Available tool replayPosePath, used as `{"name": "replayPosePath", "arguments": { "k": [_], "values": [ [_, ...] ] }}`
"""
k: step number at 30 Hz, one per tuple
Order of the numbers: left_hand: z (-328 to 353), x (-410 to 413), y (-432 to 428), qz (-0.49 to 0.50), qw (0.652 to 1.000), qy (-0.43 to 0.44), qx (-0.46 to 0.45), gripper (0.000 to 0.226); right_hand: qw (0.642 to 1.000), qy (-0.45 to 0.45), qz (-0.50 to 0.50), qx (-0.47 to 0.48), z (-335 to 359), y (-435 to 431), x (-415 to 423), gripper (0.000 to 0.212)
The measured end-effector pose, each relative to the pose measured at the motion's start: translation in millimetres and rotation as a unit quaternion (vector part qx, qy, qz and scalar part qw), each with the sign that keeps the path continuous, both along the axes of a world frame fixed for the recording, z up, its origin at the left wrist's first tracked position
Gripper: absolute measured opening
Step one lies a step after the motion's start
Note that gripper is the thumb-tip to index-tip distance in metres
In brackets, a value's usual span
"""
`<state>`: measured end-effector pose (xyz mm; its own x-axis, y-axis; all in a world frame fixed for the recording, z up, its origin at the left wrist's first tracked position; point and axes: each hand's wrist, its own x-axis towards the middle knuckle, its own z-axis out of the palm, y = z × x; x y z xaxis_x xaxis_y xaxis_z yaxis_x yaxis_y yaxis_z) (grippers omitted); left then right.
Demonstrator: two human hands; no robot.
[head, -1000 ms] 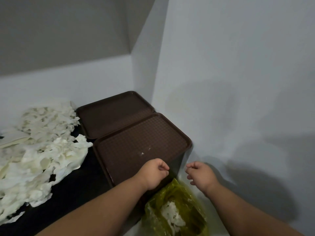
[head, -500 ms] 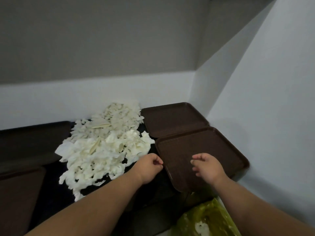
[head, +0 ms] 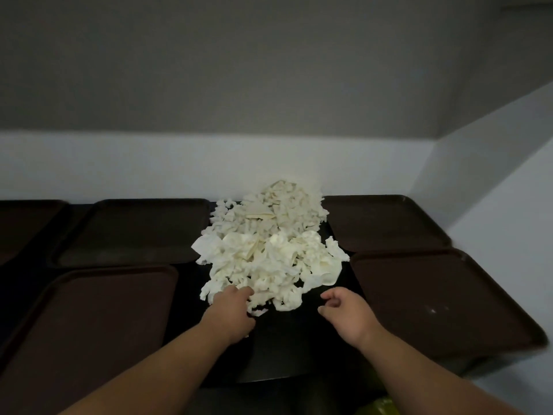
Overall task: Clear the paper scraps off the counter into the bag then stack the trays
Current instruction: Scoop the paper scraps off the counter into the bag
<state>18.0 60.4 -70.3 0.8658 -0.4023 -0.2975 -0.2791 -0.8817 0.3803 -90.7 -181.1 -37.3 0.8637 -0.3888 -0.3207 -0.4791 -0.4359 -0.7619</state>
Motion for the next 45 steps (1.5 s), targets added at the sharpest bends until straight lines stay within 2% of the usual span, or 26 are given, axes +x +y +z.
{"name": "replayPosePath", "arguments": {
  "k": [2, 4, 12, 15, 19, 26, 29, 35, 39, 45],
  "values": [
    [-9, 5, 10, -0.006, 0.999, 0.027, 0.034, 0.077, 0.999, 0.006, 0.032, -0.028, -5, 13, 9, 0.032],
    [-18, 8, 15, -0.008, 0.998, 0.043, 0.047, 0.080, 0.996, 0.004, 0.064, -0.059, -7, 22, 21, 0.034],
    [-39, 17, 8, -0.014, 0.999, 0.028, 0.033, 0.043, 0.974, 0.024, 0.190, -0.122, -20, 24, 69, 0.044],
    [-40, 24, 3, -0.010, 0.998, 0.032, 0.045, 0.042, 0.963, 0.044, 0.229, -0.135, -29, 19, 80, 0.047],
    [-31, 38, -1, 0.014, 0.998, 0.048, 0.036, 0.033, 0.926, 0.069, 0.314, -0.196, -37, 16, 94, 0.052],
    [-22, 37, 5, 0.069, 0.997, 0.028, 0.009, 0.023, 0.894, 0.052, 0.364, -0.257, -52, 15, 103, 0.039],
    [-11, 39, 6, 0.076, 0.997, 0.012, -0.013, 0.025, 0.907, 0.048, 0.345, -0.238, -52, 12, 107, 0.031],
    [12, 38, 13, 0.099, 0.993, -0.016, -0.060, 0.017, 0.928, 0.036, 0.300, -0.218, -39, 3, 102, 0.038],
    [29, 41, 12, 0.093, 0.991, -0.031, -0.093, 0.016, 0.965, 0.006, 0.200, -0.171, -31, -5, 81, 0.035],
    [59, 42, -4, 0.051, 0.989, -0.043, -0.128, 0.023, 0.987, -0.079, 0.062, -0.123, -3, -17, 46, 0.034]
  ]
}}
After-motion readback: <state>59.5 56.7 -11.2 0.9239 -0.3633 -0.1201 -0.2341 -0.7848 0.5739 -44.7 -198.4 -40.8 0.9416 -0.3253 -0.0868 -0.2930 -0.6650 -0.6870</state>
